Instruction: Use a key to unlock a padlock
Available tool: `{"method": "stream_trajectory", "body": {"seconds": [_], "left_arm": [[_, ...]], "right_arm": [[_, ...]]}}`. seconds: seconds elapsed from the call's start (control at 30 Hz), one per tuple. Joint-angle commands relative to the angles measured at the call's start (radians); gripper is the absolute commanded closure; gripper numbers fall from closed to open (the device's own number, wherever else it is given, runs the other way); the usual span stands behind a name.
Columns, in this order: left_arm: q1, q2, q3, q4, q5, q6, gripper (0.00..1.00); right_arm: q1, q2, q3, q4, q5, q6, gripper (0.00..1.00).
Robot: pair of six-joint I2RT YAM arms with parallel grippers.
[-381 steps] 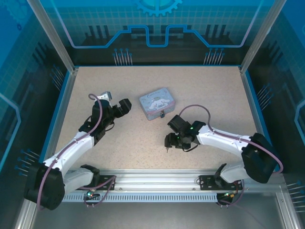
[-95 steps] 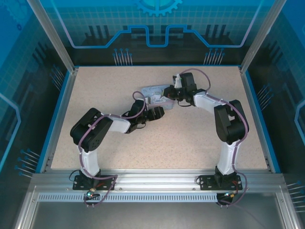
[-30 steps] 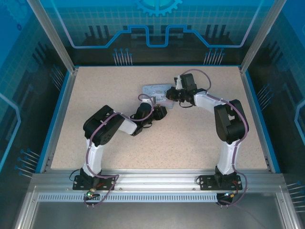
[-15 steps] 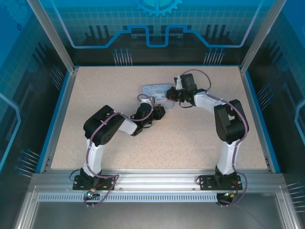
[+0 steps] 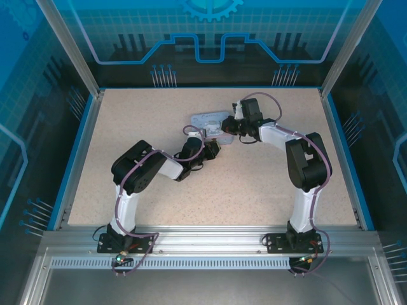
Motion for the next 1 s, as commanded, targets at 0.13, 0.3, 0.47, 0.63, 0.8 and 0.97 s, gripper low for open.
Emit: {"method": "stream_trajectory", "body": {"seconds": [0.13,0.3,0.47,0.63,0.8,0.97], "left_arm": [[-0.005,-0.042,-0.007,-0.009,0.002,-0.025,0.96],[0.001,-0.097,0.0,-0.077,0.022,-0.05,0.99],[0.013,-0.127,0.016,-0.1,0.06,-0.147,1.0],[0.016,-0.169,0.049,-0.155,0.095,-0.203,1.0],[0.032,-0.202,0.072,-0.2,0.154,-0.3,1.0],[0.043,-0.197,0.062,-0.129,0.214,-0.4,1.0]], "right_arm": [[-0.025,-0.073,-0.05,-0.012,-0.021,-0.005,1.0],[-0.089,-0.212,-0.138,0.098,-0.137,-0.01,1.0],[-0.143,-0.375,-0.242,0.03,-0.235,-0.087,1.0],[-0.204,-0.526,-0.41,0.006,-0.44,-0.137,1.0],[-0.218,-0.617,-0.538,-0.015,-0.595,-0.143,1.0],[-0.218,-0.624,-0.637,0.084,-0.657,-0.055,1.0]]}}
